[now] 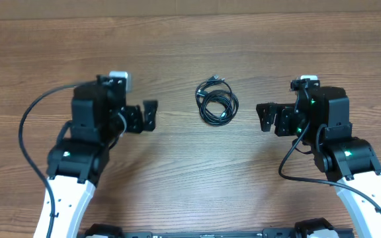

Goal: Untangle cables
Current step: 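Reach the left gripper forward and down onto the black cable coil, then grasp the coil with the left gripper and bring the right gripper in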

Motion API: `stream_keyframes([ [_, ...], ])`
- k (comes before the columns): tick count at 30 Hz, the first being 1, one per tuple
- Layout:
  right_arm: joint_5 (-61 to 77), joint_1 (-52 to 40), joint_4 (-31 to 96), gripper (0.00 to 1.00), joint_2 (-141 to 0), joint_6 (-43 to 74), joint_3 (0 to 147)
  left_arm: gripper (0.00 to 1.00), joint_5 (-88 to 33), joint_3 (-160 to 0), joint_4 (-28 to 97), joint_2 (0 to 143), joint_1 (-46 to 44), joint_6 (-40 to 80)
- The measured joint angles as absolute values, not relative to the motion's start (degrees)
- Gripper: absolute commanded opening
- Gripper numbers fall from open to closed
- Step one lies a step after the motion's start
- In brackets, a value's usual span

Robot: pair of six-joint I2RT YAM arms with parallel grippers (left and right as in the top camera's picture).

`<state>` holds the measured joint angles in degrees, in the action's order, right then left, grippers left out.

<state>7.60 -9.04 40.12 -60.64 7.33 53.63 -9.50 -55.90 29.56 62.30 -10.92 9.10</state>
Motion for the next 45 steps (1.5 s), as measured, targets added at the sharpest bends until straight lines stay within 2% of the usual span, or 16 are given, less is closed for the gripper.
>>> stream_keyframes([
  [7, 7.53, -9.04, 40.25, 1.0, -60.64, 7.33, 53.63, 1.0, -5.06, -57.74, 23.03, 70.59, -20.32, 9.37],
  [17, -1.58, -9.04, 44.69, 1.0, -60.66, 11.4, 53.65, 1.0, -2.28, -86.94, 45.45, 90.39, -23.64, 11.05],
  [20, -6.11, -9.04, 46.74, 1.0, -60.66, 13.87, 53.65, 1.0, -2.09, -89.52, 47.4, 94.04, -24.43, 12.64],
  [32, -13.06, -7.6, 51.13, 1.0, -60.66, 24.12, 53.65, 1.0, -2.79, -89.62, 39.57, 109.3, -30.46, 14.7],
  [45, -12.45, -6.02, 52.47, 1.0, -60.66, 26.28, 53.65, 0.73, -3.42, -89.62, 37.65, 119.7, -31.66, 15.11],
])
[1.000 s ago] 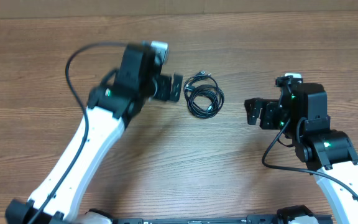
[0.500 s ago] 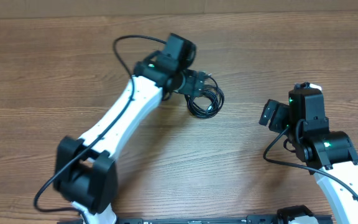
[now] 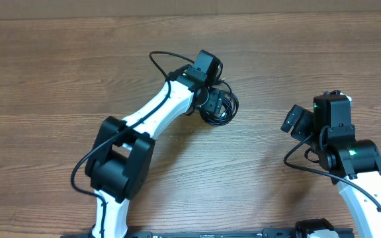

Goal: Untangle cables
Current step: 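Grasp the coil with the left gripper and bring the right gripper in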

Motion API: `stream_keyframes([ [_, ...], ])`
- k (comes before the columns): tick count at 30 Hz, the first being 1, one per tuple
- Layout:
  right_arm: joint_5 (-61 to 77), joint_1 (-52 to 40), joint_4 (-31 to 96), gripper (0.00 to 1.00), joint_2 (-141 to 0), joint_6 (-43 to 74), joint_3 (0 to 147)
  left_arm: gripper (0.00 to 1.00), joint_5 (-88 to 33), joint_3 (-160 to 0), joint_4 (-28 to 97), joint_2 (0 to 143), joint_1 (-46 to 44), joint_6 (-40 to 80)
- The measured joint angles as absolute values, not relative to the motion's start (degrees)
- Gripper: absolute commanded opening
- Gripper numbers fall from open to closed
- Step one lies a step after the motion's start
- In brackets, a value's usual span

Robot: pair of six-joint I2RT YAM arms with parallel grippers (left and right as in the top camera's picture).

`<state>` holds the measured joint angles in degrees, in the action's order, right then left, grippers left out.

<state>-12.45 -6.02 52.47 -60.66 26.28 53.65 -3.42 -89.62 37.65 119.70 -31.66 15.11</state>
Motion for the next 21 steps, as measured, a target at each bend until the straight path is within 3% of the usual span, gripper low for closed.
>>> stream_keyframes([
  [4, -12.21, -6.02, 52.51, 1.0, -60.66, 26.37, 53.65, 0.56, -3.4, -89.62, 37.65, 122.15, -31.66, 15.09],
  [6, -12.19, -6.02, 52.51, 1.0, -60.66, 26.37, 53.65, 0.36, -3.38, -89.62, 37.67, 123.07, -31.66, 15.09],
  [8, -12.16, -6.02, 52.49, 1.0, -60.66, 26.37, 53.65, 0.04, -3.38, -89.62, 37.71, 123.74, -31.66, 15.16],
  [15, -10.87, -6.02, 51.88, 1.0, -60.66, 26.59, 53.65, 0.04, -3.18, -89.93, 39.66, 123.94, -31.66, 15.33],
  [21, 0.75, -6.0, 45.76, 1.0, -61.58, 22.37, 53.71, 0.04, -6.2, -91.24, 45.8, 122.13, -31.46, 15.29],
])
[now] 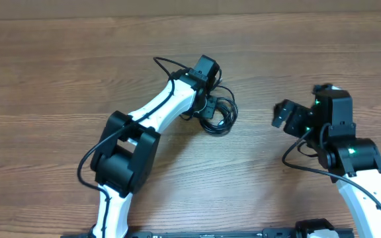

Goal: Untangle cables
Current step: 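Grasp the coil with the left gripper and bring the right gripper in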

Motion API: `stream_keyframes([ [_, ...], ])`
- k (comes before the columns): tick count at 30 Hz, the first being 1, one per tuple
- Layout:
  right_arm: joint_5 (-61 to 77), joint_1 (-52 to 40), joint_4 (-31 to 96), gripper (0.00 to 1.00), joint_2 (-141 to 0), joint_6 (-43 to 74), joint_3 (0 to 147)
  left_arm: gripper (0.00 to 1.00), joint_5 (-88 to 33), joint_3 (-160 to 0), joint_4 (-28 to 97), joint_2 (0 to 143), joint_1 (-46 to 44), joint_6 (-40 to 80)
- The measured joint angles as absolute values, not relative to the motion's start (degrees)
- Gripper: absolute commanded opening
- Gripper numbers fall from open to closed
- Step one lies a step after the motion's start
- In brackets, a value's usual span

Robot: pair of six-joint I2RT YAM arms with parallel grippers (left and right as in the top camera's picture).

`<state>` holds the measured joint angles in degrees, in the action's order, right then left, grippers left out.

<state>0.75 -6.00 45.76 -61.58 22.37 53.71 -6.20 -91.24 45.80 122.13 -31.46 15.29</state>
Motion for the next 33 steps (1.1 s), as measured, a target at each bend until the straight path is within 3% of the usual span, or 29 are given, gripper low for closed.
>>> stream_keyframes([
  [14, 19.62, -6.85, 39.88, 0.99, -73.6, 17.82, 53.8, 0.04, -18.94, -92.95, 49.45, 108.16, -26.2, 13.43],
  [16, 21.26, -6.85, 38.09, 0.91, -74.15, 17.82, 53.8, 0.04, -21.15, -92.95, 49.58, 108.22, -26.44, 12.91],
  [20, 24.77, -6.85, 35.07, 0.62, -75.07, 18.15, 53.8, 0.04, -24.62, -92.95, 49.5, 108.22, -27.31, 12.12],
  [23, 26.81, -6.85, 34.06, 0.5, -76.44, 18.96, 53.95, 0.04, -27.75, -92.95, 49.45, 108.22, -27.4, 11.81],
  [24, 27.22, -6.85, 33.8, 0.38, -77.08, 19.33, 53.95, 0.04, -28.45, -92.95, 49.47, 108.22, -27.4, 11.79],
  [29, 28.42, -6.94, 32.4, 0.07, -79.53, 20.95, 54.02, 0.04, -30.17, -92.95, 49.52, 108.22, -27.4, 11.6],
  [33, 28.42, -7.03, 32.03, 0.04, -80.4, 22.48, 54.04, 0.04, -29.74, -92.95, 50.35, 108.22, -27.4, 11.6],
])
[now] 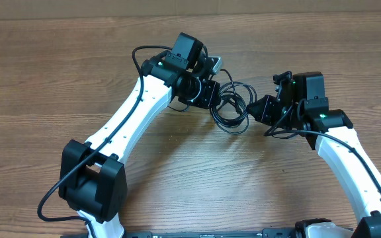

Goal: Untangle cables

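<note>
The tangle of thin black cables (233, 106) lies at the table's middle, its loops spread out toward the right. My left gripper (208, 93) is at the bundle's left edge, shut on strands there, with the arm stretched far across the table. Pointing left, my right gripper (256, 110) reaches the rightmost loop; the overhead view does not show how its jaws stand or whether they hold a strand. A plug end (215, 63) sticks out behind the left gripper.
The wooden table (58, 79) carries nothing else. The left arm's white links (127, 122) run diagonally from the front left to the middle. The right arm (349, 158) bends in from the front right.
The left gripper has shifted slightly left and back with the cables, whose loops are now more spread. The right gripper has moved left from well clear of the bundle to its right edge.
Both arms first stood back on either side of the untouched coil, grippers open. Then the left arm had reached the coil's left side while the right gripper stayed off to the right. Now the left holds the bundle and the right has come up against it.
</note>
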Motion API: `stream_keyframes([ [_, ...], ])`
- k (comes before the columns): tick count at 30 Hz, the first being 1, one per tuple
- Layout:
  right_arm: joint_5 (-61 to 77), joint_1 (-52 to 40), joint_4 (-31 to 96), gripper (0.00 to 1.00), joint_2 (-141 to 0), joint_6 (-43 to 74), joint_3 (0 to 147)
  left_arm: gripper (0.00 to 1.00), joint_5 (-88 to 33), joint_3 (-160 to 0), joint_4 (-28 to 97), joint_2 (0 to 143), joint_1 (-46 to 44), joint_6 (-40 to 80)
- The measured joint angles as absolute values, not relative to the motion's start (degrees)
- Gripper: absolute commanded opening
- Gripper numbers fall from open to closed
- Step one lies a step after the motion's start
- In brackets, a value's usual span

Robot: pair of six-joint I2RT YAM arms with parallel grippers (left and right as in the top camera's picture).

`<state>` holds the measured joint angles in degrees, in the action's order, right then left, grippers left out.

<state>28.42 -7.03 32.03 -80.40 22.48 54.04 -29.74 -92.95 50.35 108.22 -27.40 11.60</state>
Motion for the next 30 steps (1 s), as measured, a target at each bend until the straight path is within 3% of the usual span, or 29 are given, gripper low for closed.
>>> stream_keyframes([
  [4, 25.54, -7.25, 32.32, 0.04, -80.42, 22.5, 54.06, 0.04, -23.4, -92.95, 54.46, 108.22, -27.46, 11.62],
  [16, -4.62, -7.16, 41.17, 0.05, -80.42, 33.54, 54.11, 0.04, -0.34, -92.95, 63.09, 108.22, -26.52, 11.64],
  [18, -4.54, -7.11, 39.57, 0.2, -80.42, 34.41, 54.11, 0.04, -0.01, -92.95, 62.76, 108.22, -26.13, 11.4],
  [20, -0.19, -7.09, 36.21, 0.53, -80.42, 33.34, 54.11, 0.04, -5.8, -92.95, 61.06, 108.22, -25.69, 8.51],
  [22, 8.12, -7.11, 32.36, 0.73, -80.44, 29.91, 54.11, 0.04, -13.32, -92.95, 59.18, 108.22, -25.45, 5.23],
  [27, 25.47, -7.22, 30.63, 0.82, -80.44, 24.08, 54.13, 0.04, -25.5, -92.95, 55.72, 108.22, -25.89, 1.32],
  [30, 29.85, -7.22, 31.7, 0.79, -80.44, 22.65, 54.13, 0.04, -28.95, -92.95, 55.66, 108.22, -25.89, 0.8],
])
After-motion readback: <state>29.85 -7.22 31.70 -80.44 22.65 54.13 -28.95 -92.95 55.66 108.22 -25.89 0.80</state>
